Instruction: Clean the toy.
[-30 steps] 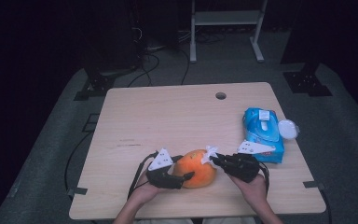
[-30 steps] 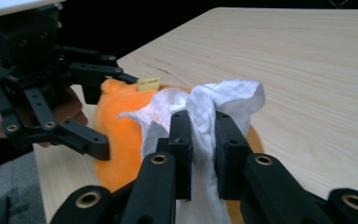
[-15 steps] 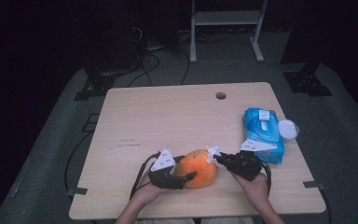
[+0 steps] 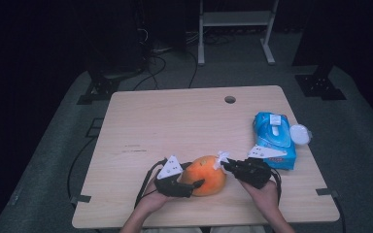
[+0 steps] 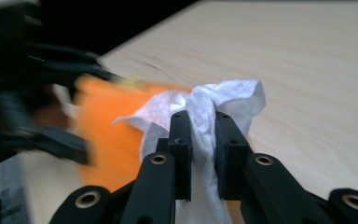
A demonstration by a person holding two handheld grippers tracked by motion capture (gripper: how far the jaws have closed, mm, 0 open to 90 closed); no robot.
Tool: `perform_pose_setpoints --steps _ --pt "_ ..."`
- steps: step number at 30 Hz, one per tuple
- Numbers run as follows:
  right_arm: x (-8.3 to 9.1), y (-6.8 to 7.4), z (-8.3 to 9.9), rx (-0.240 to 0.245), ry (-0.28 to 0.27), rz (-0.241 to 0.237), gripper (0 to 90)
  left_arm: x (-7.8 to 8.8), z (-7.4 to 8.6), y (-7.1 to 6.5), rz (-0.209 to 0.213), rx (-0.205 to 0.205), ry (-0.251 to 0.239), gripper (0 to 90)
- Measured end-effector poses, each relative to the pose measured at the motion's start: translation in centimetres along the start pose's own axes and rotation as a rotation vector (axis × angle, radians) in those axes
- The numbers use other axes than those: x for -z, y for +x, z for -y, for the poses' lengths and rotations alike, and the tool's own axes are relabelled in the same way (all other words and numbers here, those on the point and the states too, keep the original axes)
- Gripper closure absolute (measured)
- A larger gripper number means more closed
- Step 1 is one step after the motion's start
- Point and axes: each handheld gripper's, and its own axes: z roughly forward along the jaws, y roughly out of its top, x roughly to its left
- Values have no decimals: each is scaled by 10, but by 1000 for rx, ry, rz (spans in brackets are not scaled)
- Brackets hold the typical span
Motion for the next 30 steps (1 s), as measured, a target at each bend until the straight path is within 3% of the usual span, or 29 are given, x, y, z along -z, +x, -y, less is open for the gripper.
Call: perform_pose_setpoints --steps 4,10,12,14,16,18,22,25,28,30 --pt "-2 16 -7 75 -1 -9 781 -2 -2 -4 -1 -17 2 292" --pt "-2 -4 4 4 6 5 782 0 -3 -2 16 -3 -35 159" --pt "-1 -5 4 11 8 16 781 -1 -2 0 13 12 -31 126" --pt "-1 -5 3 11 7 16 781 -4 0 -1 19 15 -20 142" --pt "0 1 0 22 1 20 781 -4 1 -2 11 2 -15 217" --pt "3 11 -5 51 -17 13 781 -3 -3 -4 -1 -6 -15 295" --pt "2 28 -13 107 -32 -6 781 3 -14 -10 6 -5 -41 357" --pt "2 17 -9 67 -30 0 781 12 -21 -10 23 20 -79 363" --pt "0 6 -2 9 -14 6 781 9 -21 -12 2 11 -59 356" --pt "2 14 -8 42 -38 -10 781 6 -20 -12 -6 14 -60 354"
